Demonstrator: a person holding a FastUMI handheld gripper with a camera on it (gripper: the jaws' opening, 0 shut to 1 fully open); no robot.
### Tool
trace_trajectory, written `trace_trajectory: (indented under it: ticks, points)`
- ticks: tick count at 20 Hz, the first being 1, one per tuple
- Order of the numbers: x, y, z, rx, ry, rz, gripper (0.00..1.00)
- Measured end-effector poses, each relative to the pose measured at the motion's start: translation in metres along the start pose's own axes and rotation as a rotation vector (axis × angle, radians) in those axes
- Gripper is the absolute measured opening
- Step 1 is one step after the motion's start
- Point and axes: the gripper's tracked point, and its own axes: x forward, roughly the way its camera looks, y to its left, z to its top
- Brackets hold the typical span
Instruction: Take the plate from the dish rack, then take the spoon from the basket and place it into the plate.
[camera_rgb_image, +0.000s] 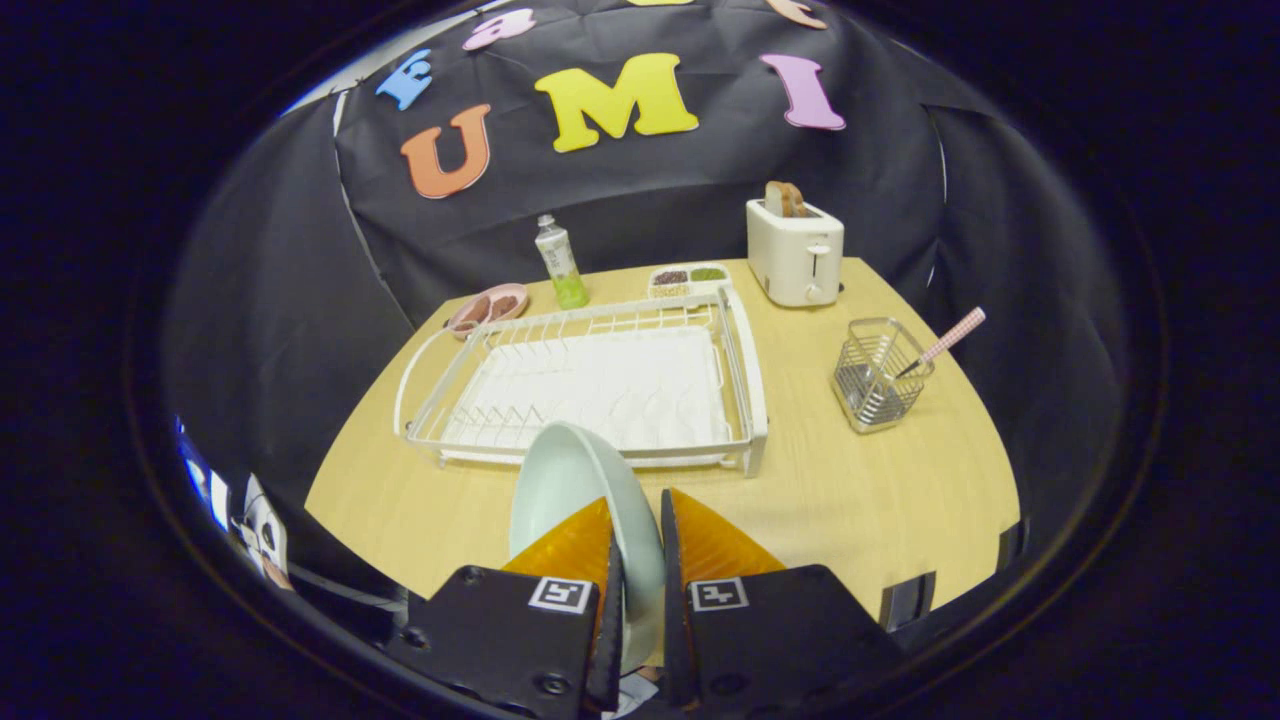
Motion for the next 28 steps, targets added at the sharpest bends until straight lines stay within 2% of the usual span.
trace_trajectory:
  ticks: [7, 12, 15, 17, 19, 21, 22, 24, 26, 28]
  points:
    - [0.040, -0.033, -0.034, 0.104, 0.000, 0.029, 0.22]
    - [0.080, -0.075, -0.066, 0.167, 0.065, -0.005, 0.18]
    - [0.091, -0.080, -0.072, 0.187, 0.080, 0.053, 0.17]
    - [0.086, -0.082, -0.066, 0.175, 0.042, 0.090, 0.17]
    - [0.081, -0.089, -0.054, 0.169, -0.041, 0.114, 0.24]
    - [0.069, -0.102, -0.039, 0.165, -0.141, 0.112, 0.57]
    - [0.064, -0.115, -0.030, 0.157, -0.201, 0.083, 0.75]
    - [0.052, -0.135, -0.015, 0.124, -0.305, 0.031, 0.93]
    - [0.042, -0.144, -0.011, 0.070, -0.337, 0.033, 1.00]
    - [0.030, -0.169, 0.004, 0.063, -0.415, -0.022, 1.00]
